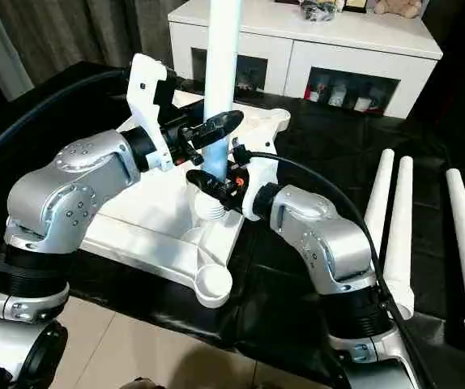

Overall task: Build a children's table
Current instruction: Pick table leg

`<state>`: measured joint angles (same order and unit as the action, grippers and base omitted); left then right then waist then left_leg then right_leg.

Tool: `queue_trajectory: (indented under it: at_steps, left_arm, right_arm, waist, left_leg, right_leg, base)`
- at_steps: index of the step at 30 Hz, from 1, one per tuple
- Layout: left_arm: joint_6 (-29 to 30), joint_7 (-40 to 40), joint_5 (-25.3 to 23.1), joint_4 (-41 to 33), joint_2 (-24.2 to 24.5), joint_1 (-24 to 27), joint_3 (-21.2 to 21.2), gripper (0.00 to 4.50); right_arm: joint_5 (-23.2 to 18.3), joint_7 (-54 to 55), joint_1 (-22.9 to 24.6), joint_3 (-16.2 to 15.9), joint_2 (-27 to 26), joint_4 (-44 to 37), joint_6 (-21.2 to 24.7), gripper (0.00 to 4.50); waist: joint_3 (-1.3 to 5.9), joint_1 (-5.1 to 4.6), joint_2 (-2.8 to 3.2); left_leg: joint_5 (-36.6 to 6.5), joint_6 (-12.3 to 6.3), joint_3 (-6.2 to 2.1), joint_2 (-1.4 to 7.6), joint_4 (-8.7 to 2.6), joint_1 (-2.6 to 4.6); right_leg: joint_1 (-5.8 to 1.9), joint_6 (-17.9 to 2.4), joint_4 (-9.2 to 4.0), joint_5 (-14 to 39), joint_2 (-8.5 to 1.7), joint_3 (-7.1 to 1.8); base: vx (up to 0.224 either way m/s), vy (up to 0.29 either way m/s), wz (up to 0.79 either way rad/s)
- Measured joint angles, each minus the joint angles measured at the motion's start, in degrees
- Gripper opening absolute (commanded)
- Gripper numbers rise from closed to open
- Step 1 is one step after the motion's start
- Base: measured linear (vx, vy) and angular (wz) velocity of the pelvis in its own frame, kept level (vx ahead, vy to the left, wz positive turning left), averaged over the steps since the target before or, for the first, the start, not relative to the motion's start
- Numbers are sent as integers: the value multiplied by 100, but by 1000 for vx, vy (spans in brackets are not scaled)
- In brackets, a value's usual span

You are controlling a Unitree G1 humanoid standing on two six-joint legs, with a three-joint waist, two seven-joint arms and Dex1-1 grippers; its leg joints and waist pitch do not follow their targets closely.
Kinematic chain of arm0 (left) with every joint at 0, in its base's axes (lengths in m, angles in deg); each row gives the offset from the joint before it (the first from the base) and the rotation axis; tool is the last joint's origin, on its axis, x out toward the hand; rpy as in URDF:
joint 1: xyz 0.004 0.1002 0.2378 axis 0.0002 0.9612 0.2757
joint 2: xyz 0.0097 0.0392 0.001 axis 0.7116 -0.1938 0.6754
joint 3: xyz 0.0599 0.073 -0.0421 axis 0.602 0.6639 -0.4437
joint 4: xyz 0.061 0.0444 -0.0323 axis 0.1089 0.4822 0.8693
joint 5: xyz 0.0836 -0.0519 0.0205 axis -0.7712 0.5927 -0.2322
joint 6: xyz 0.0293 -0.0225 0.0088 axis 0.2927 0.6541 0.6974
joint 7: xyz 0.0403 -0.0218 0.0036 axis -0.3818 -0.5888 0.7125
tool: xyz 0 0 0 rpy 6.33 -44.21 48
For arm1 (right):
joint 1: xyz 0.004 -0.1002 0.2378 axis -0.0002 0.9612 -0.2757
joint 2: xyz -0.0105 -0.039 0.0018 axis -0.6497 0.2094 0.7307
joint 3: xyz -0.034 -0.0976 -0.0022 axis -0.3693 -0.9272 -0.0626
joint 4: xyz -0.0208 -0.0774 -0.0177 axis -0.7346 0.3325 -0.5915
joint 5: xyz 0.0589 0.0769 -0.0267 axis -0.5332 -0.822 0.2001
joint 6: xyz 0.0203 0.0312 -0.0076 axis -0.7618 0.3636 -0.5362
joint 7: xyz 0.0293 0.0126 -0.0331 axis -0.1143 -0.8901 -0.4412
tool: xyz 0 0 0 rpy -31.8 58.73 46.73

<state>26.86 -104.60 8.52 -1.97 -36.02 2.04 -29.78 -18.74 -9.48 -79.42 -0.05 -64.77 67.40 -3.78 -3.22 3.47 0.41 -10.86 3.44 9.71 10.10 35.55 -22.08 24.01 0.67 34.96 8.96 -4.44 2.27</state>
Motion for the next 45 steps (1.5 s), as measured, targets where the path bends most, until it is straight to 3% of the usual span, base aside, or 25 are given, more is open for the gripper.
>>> queue_trajectory:
  at_steps: [1, 4, 7, 9, 16, 27, 32, 34, 41, 45]
  left_arm:
    - [0, 0, 0, 0, 0, 0, 0, 184]
    - [0, 0, 0, 0, -1, 0, -3, 184]
    - [0, -30, 5, -1, -3, 1, -3, 184]
    - [0, -64, 5, -7, -3, 4, 3, 184]
    - [1, -119, 6, -85, 20, 61, 39, 184]
    - [-1, -182, -12, -87, 50, 60, 42, 184]
    - [-1, -164, -45, -87, 35, 60, 45, 184]
    - [78, 9, 10, -21, -108, 58, -79, 240]
    - [80, 403, -94, 24, -136, 77, -186, 288]
    - [-74, 693, -111, 17, -188, 344, -587, 311]
  right_arm:
    - [2, 0, 1, 0, 0, 0, -1, 186]
    - [29, 1, 2, -3, -5, 3, -24, 256]
    - [38, 50, 1, 9, -12, 17, -51, 263]
    - [64, 62, 0, 9, -16, 28, -60, 292]
    - [106, 51, 0, 6, -9, 66, -123, 298]
    - [79, -35, 2, -46, -19, 55, -126, 197]
    - [85, -44, 2, -52, -19, 55, -129, 188]
    - [98, -26, 4, -43, -5, 57, -136, 187]
    - [227, 252, 67, -41, -96, 121, -256, 186]
    - [398, 788, 143, 278, -231, 318, -378, 186]
  waist:
    - [0, 0, 0]
    - [0, 0, 0]
    - [0, 0, 0]
    - [0, 0, 0]
    - [0, -1, 1]
    - [-1, -2, 2]
    - [-1, -1, 2]
    - [-1, 1, 1]
    - [0, -16, 2]
    - [0, -15, 2]
  left_leg:
    - [0, 0, 0, 0, 0, 0]
    - [0, 0, 0, 0, 0, 0]
    - [0, 0, 0, 0, 0, 0]
    - [0, 0, 0, 0, 0, 0]
    - [0, 0, 0, 0, 0, 0]
    - [0, 0, 0, 0, 0, 0]
    - [0, 0, 0, 0, 0, 0]
    - [0, 0, 0, 0, 0, 0]
    - [0, 0, 0, 0, 0, 1]
    - [0, 0, 0, 0, -1, 0]
  right_leg:
    - [0, 0, 0, 0, 0, 0]
    - [0, 0, 0, 0, 0, 0]
    - [0, 0, 0, 0, 0, 0]
    - [0, 0, 0, 0, 0, 0]
    - [0, 0, 0, 0, 0, 0]
    - [0, 0, 0, 0, 0, 0]
    - [0, 0, 0, 0, 0, 0]
    - [-1, 0, 0, 0, 0, 0]
    - [0, 0, 0, 0, 0, 0]
    - [2, 0, 0, 0, 0, 0]
  base:
    - [0, 0, 0]
    - [0, 0, 0]
    - [0, 0, 0]
    - [0, 0, 0]
    - [0, 0, 0]
    - [0, 0, 0]
    - [0, 0, 0]
    - [0, 0, 0]
    - [0, 0, 0]
    - [0, 0, 0]
